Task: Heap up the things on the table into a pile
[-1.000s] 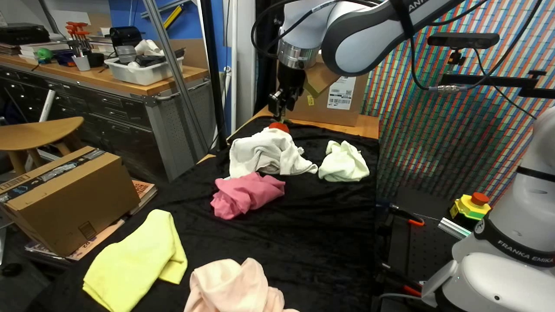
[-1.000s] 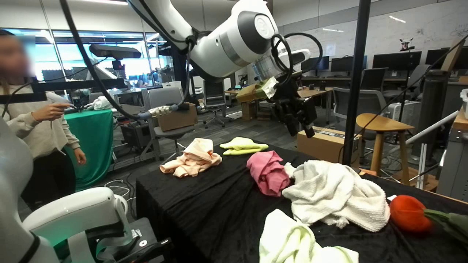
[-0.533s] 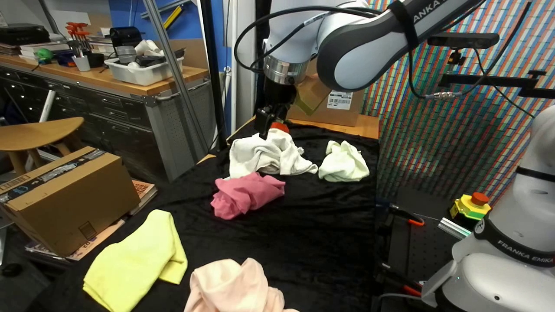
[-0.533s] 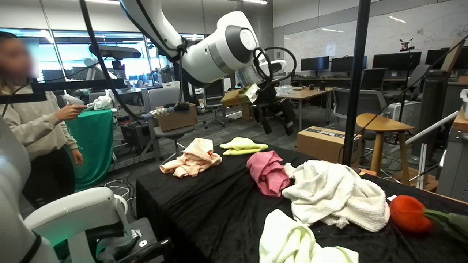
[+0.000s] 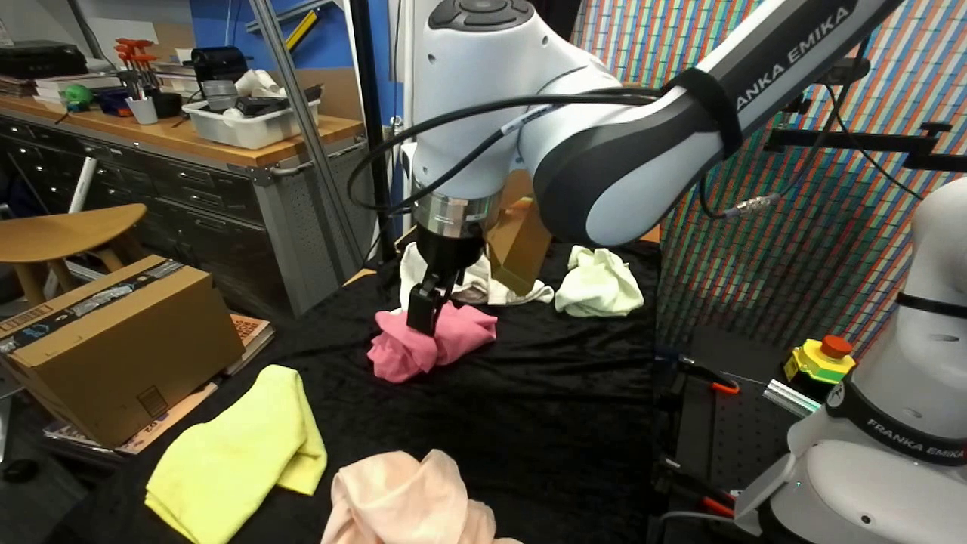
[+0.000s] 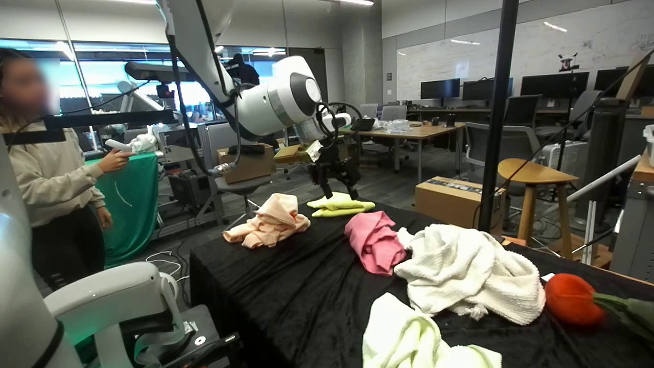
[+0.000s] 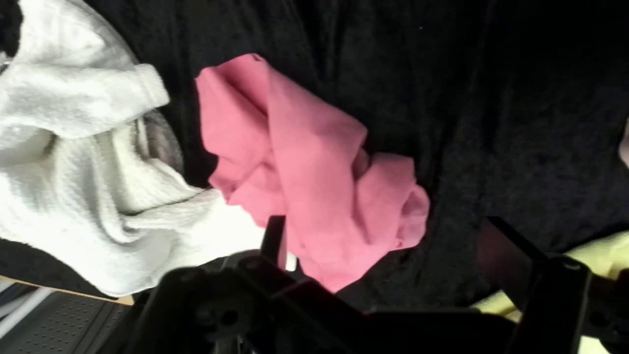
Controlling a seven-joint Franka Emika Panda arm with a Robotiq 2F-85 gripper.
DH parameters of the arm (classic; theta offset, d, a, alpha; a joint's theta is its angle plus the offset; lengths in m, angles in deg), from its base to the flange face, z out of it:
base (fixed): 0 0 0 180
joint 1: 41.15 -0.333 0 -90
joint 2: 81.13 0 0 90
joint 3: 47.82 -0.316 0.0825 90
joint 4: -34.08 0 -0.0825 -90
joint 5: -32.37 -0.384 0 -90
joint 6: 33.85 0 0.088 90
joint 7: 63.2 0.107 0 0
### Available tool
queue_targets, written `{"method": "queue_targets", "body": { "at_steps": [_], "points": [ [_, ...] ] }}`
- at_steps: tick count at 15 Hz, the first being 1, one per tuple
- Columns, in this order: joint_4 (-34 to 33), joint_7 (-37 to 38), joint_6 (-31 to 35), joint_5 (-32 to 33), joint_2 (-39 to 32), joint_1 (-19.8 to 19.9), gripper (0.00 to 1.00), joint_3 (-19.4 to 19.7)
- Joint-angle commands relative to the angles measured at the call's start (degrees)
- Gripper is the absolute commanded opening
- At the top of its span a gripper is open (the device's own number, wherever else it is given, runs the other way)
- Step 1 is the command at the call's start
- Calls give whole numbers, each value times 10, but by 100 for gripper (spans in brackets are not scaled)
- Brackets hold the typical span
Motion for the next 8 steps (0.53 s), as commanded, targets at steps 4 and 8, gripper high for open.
{"method": "queue_targets", "body": {
  "at_steps": [4,8],
  "points": [
    [-81,13,6,-6,-91,-50,100,9],
    [-132,4,-4,-10,-137,-74,100,18]
  ]
}}
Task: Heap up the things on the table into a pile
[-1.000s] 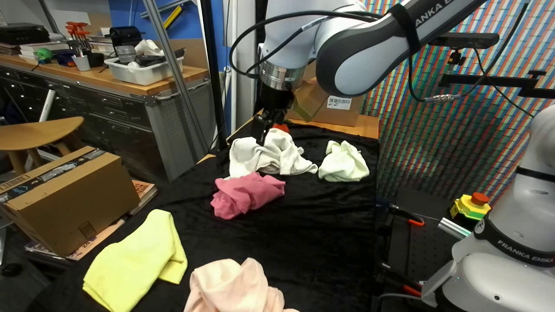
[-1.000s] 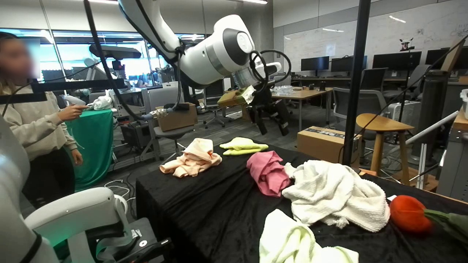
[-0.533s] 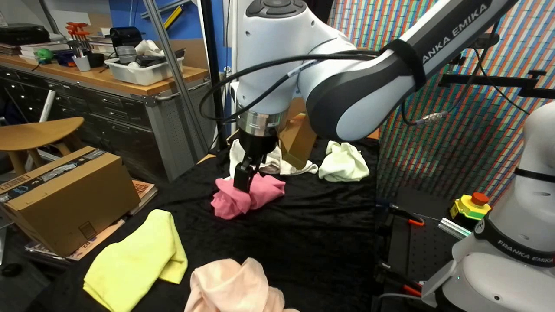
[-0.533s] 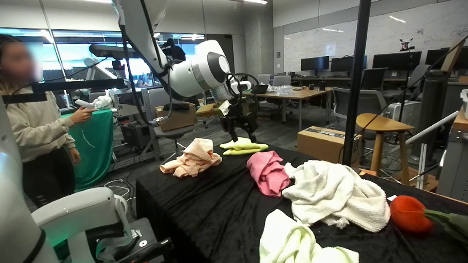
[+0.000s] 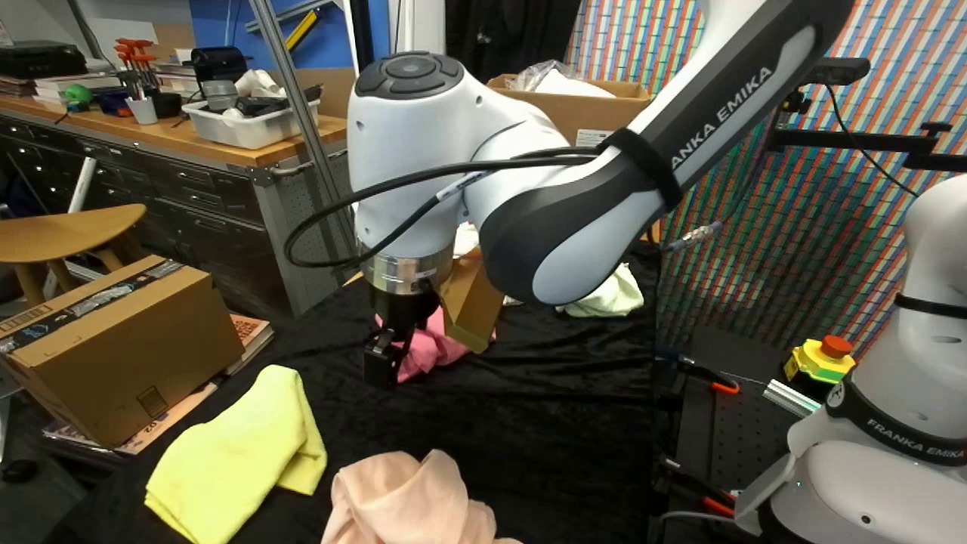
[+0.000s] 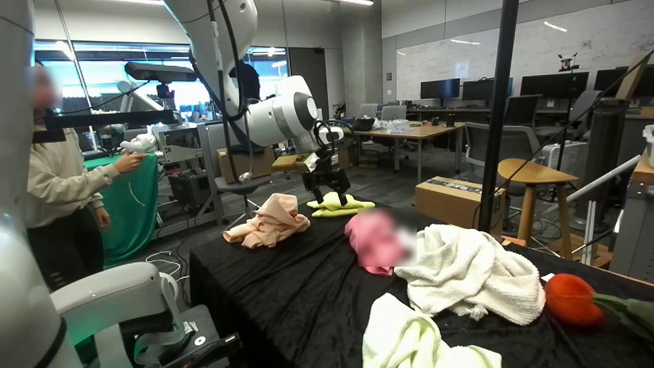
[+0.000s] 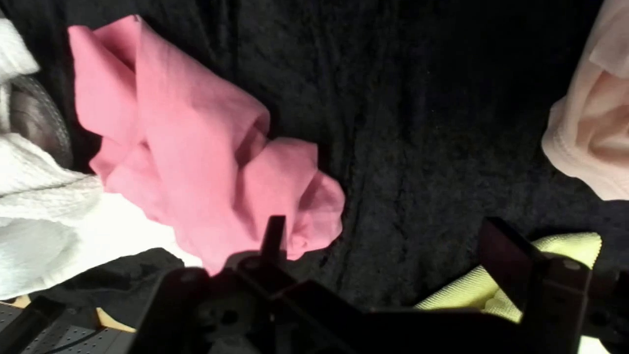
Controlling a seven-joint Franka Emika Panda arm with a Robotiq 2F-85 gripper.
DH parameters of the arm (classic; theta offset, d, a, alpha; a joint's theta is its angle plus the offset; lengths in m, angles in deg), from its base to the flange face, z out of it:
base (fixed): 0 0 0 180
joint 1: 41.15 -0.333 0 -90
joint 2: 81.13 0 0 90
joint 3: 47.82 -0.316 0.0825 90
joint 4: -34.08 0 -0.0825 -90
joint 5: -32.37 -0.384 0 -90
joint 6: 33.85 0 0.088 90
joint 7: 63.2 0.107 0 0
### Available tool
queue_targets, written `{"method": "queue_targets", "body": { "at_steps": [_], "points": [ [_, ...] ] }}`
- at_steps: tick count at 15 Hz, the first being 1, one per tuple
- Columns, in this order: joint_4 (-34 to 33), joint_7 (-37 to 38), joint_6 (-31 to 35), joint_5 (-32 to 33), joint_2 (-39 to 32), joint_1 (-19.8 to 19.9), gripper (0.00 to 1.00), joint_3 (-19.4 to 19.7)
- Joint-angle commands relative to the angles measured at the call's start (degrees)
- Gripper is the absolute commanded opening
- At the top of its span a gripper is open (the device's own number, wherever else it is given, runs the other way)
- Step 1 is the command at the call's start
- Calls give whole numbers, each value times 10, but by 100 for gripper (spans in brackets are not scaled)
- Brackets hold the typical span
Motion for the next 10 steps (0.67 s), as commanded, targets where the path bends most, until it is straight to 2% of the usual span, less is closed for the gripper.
{"method": "queue_targets", "body": {
  "at_steps": [1,10],
  "points": [
    [-69,-5,-13,-4,-49,-33,100,16],
    [-214,-19,-45,-7,-148,-103,100,32]
  ]
}}
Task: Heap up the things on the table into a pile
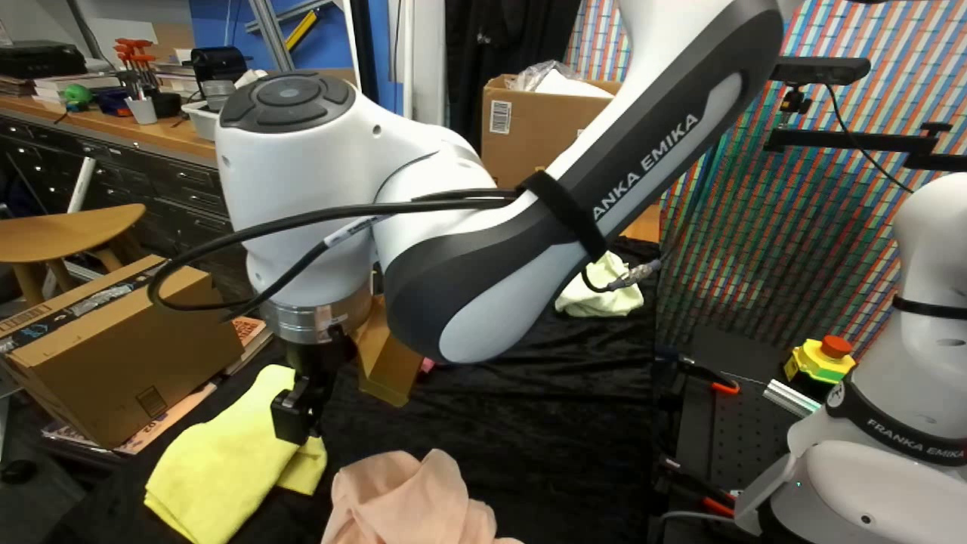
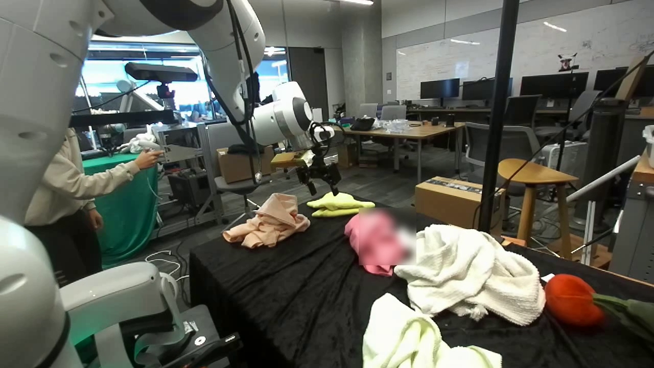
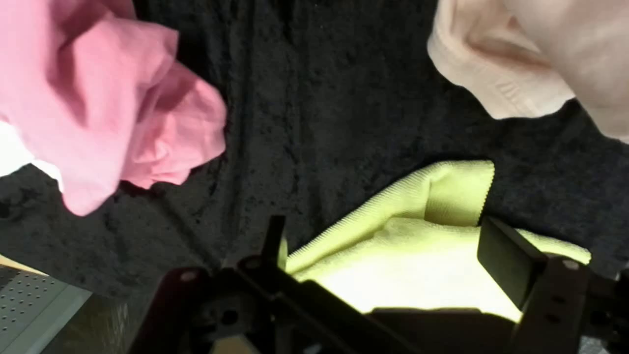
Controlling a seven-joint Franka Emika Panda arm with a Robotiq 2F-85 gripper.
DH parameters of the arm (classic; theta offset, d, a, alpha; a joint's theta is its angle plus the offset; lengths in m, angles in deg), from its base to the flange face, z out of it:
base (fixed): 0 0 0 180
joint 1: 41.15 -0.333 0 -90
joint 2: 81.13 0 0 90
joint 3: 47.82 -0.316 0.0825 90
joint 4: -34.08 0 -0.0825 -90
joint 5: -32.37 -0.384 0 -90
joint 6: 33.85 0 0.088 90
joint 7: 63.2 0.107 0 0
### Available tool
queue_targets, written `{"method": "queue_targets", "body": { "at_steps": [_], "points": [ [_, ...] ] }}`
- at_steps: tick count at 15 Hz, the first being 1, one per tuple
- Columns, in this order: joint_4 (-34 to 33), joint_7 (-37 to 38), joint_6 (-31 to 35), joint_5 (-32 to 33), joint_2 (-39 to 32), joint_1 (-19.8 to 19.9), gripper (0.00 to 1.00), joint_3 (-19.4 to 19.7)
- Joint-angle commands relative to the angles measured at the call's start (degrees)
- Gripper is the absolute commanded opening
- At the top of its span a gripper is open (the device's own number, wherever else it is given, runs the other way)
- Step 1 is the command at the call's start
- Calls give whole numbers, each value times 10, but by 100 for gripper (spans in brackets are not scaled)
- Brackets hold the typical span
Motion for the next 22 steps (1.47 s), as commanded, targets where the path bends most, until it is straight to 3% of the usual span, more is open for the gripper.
{"method": "queue_targets", "body": {
  "at_steps": [1,10,22],
  "points": [
    [-79,-15,-18,-8,-53,-32,100,18],
    [-158,16,-12,-64,-120,-58,100,44],
    [-176,11,18,-184,-154,-25,100,44]
  ]
}}
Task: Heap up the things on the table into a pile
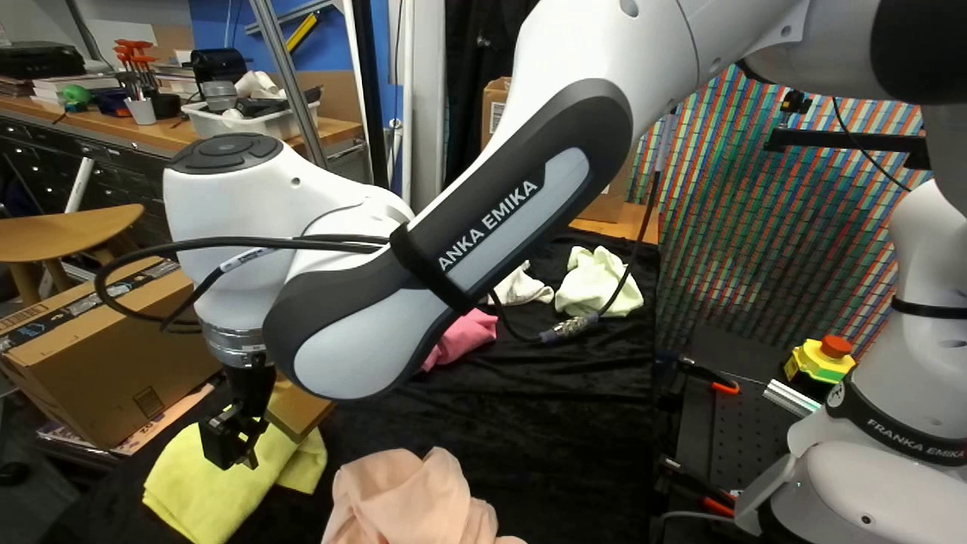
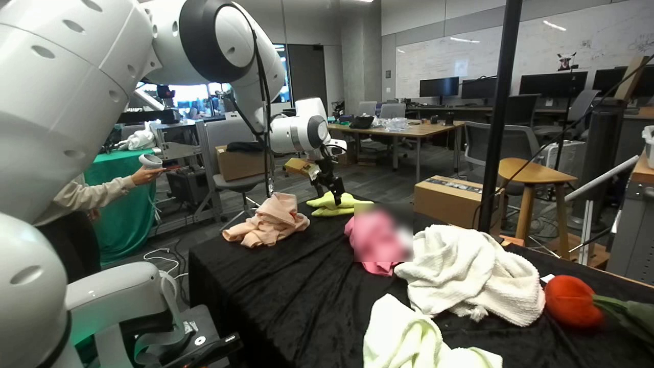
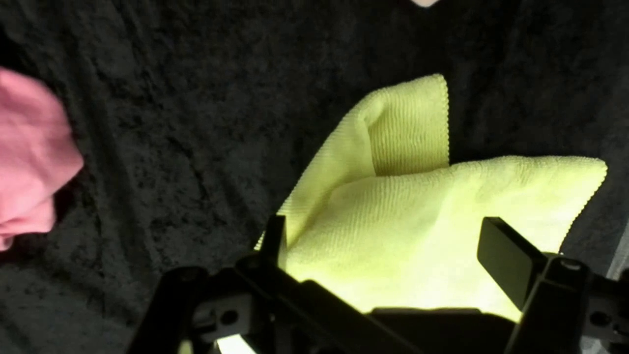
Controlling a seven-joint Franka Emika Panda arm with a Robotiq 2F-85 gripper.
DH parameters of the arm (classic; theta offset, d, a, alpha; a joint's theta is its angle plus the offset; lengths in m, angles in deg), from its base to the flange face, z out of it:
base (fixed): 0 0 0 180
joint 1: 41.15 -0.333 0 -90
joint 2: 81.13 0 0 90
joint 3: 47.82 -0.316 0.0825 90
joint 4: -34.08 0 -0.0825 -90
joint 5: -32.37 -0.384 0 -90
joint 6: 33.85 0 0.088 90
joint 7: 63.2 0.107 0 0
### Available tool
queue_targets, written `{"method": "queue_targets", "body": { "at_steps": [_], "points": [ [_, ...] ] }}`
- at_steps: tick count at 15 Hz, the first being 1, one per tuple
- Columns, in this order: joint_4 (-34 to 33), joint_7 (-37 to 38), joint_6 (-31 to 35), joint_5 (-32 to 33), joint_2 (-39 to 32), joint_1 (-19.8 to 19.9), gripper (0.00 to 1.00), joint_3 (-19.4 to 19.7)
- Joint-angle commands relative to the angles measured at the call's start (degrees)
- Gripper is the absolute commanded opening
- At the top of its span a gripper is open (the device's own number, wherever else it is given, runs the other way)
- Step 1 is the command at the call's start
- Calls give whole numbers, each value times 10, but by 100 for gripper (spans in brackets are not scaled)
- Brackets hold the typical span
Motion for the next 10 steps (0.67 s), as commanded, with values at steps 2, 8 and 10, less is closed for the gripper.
{"method": "queue_targets", "body": {
  "at_steps": [2,8,10],
  "points": [
    [-19,-12,21,-49,-22,17,100,-5],
    [-21,-21,48,-85,-29,27,100,-8],
    [-23,-23,53,-92,-30,29,100,-9]
  ]
}}
